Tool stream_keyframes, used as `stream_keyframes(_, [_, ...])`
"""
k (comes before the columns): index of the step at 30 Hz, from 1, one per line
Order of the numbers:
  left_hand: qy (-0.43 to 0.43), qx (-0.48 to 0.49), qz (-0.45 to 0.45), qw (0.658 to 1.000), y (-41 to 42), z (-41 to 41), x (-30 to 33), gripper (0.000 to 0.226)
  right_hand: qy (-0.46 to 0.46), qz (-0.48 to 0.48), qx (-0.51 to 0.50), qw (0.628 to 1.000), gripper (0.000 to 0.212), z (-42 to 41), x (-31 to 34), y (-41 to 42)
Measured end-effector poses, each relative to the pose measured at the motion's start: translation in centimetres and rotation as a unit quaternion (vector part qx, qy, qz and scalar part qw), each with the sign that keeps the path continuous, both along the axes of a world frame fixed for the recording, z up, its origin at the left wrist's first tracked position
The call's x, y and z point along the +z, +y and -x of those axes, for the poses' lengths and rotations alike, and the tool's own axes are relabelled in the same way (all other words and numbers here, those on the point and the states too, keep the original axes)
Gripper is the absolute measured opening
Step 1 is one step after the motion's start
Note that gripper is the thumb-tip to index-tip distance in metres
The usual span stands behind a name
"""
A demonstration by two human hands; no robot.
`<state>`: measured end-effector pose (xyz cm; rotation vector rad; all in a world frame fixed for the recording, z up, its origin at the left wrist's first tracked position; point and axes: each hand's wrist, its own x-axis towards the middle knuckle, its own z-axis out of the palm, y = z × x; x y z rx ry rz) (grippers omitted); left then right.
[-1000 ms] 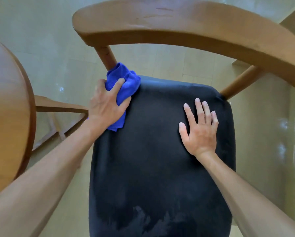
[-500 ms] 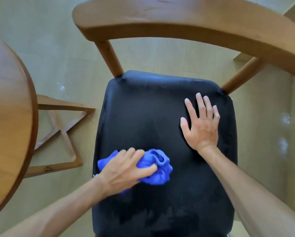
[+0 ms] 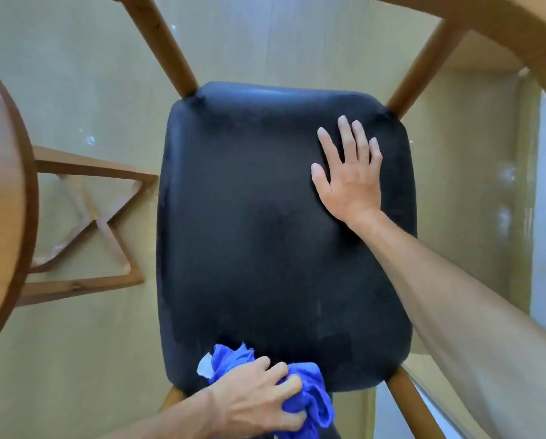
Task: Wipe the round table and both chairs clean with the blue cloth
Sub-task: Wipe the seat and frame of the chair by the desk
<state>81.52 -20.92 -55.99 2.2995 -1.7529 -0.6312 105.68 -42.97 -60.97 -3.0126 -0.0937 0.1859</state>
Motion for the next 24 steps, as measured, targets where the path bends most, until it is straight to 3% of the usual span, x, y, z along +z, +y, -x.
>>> stream_keyframes(2, [-0.003, -0.003, 0.009, 1.000, 0.0, -0.9, -0.2, 0.033, 0.013, -0.002, 0.007, 1.000, 0.058, -0.4, 0.4, 0.3])
stream_keyframes(6, [-0.066, 0.144, 0.075, 0.985, -1.9, -9.1, 0.3, 0.031, 0.029, -0.033, 0.050, 0.998, 0.056, 1.1, 1.6, -1.4])
stream_keyframes(10, [-0.095, 0.363, 0.047, 0.926, -5.6, -19.2, 0.5, 0.042, 0.028, -0.086, 0.018, 0.996, 0.049, 4.8, 2.7, -4.9])
stream_keyframes(13, [-0.099, 0.420, 0.043, 0.901, -8.2, -20.1, 0.2, 0.044, 0.050, -0.182, -0.047, 0.981, 0.043, 4.6, 3.4, -6.7])
stream_keyframes(16, [-0.118, 0.336, 0.067, 0.932, -9.4, -15.1, -0.1, 0.037, 0.091, -0.204, -0.048, 0.974, 0.044, 4.1, 3.5, -7.7])
stream_keyframes(20, [-0.051, 0.155, 0.068, 0.984, -8.4, -5.1, -0.3, 0.037, 0.145, -0.154, -0.027, 0.977, 0.055, 5.1, 3.5, -6.9])
stream_keyframes(24, [-0.058, -0.012, 0.054, 0.997, -6.9, 0.6, -0.6, 0.035, 0.148, -0.081, -0.014, 0.986, 0.069, 6.4, 3.2, -6.3])
